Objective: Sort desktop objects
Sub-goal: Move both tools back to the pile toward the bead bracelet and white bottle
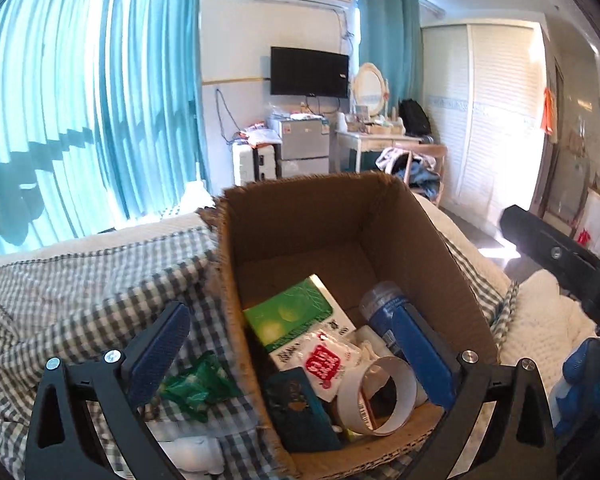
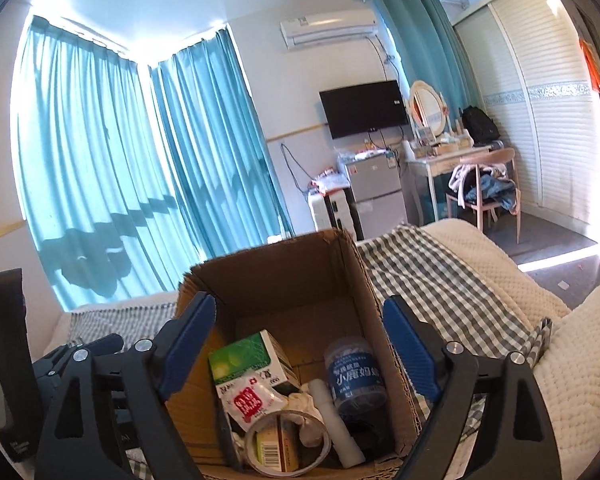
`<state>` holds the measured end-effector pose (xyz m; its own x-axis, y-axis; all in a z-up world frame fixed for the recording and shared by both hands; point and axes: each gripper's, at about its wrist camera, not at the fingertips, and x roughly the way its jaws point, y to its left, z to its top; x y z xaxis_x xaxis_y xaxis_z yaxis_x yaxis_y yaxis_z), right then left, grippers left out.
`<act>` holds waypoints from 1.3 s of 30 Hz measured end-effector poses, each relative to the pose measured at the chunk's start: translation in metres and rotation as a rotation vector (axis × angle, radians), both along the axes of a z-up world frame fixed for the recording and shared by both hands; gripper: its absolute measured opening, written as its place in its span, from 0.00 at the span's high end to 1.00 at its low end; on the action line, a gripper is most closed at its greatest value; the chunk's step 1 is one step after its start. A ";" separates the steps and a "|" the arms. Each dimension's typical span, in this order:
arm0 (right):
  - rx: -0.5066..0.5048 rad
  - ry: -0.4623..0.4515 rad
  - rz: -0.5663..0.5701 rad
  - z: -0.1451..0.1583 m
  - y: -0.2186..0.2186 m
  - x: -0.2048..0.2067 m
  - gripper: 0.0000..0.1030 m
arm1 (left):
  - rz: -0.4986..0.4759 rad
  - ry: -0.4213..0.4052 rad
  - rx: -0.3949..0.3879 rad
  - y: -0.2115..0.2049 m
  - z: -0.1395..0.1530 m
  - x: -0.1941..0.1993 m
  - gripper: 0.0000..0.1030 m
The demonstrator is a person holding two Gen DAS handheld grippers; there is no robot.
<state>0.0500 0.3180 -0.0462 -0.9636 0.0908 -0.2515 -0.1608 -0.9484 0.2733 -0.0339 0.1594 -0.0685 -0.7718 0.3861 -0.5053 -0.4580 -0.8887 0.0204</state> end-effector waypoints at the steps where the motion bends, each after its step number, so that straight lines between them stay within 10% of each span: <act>1: 0.007 0.015 0.000 0.003 -0.001 0.003 0.12 | 0.014 0.010 -0.002 -0.003 0.002 0.002 0.00; 7: 0.077 0.045 -0.009 0.018 -0.019 0.011 0.04 | 0.058 0.136 -0.080 -0.021 0.016 0.017 0.00; 21: 0.136 0.150 0.137 0.033 -0.073 0.018 0.00 | 0.181 0.210 0.031 -0.109 0.051 0.026 0.00; 27: 0.184 0.151 0.202 0.030 -0.103 0.013 0.00 | 0.297 0.237 -0.067 -0.135 0.050 0.023 0.00; 39: 0.239 0.072 0.372 0.003 -0.160 -0.008 0.00 | 0.386 0.067 -0.068 -0.189 0.036 0.000 0.00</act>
